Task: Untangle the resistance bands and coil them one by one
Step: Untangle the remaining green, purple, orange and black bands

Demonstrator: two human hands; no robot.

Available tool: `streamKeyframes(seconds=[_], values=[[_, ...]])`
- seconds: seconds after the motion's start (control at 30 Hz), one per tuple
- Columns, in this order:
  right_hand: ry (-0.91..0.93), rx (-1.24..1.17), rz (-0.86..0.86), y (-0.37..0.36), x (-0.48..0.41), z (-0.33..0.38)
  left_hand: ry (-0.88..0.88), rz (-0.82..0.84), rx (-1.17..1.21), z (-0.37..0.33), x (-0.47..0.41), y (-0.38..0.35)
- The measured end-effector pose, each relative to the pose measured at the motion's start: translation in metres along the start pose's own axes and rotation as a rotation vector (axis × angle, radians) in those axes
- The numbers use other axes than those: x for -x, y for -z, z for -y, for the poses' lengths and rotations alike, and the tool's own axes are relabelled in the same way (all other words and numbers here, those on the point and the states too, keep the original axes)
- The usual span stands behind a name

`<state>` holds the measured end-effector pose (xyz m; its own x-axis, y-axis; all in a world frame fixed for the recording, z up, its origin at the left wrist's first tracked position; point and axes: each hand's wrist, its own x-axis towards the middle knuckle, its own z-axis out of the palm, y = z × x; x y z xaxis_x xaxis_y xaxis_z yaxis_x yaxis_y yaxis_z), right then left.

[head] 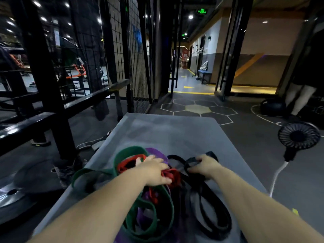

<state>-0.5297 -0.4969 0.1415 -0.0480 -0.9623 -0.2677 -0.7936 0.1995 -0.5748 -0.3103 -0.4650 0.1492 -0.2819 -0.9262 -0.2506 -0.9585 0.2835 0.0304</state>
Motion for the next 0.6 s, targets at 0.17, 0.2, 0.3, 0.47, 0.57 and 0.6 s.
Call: streamKeyframes(seconds=[0.17, 0.2, 0.3, 0.47, 0.57, 0.6], values=[[-0.118, 0.193, -0.026, -0.041, -0.011, -0.026, 0.104, 0.01, 0.096, 0.017, -0.002, -0.029], [-0.128, 0.235, -0.035, -0.045, -0.014, -0.027, 0.12, 0.026, 0.105, 0.02, 0.0, -0.033], [-0.136, 0.277, -0.033, -0.056, -0.018, -0.02, 0.136, 0.041, 0.115, 0.027, 0.002, -0.046], [-0.142, 0.144, -0.101, -0.064, -0.017, -0.014, 0.153, 0.029, 0.143, 0.025, 0.001, -0.045], [-0.118, -0.012, -0.144, -0.057, -0.005, -0.017, 0.155, -0.021, 0.168, 0.02, 0.003, -0.038], [-0.092, -0.071, -0.158, -0.054, 0.001, -0.018, 0.155, -0.052, 0.178, 0.019, 0.004, -0.036]])
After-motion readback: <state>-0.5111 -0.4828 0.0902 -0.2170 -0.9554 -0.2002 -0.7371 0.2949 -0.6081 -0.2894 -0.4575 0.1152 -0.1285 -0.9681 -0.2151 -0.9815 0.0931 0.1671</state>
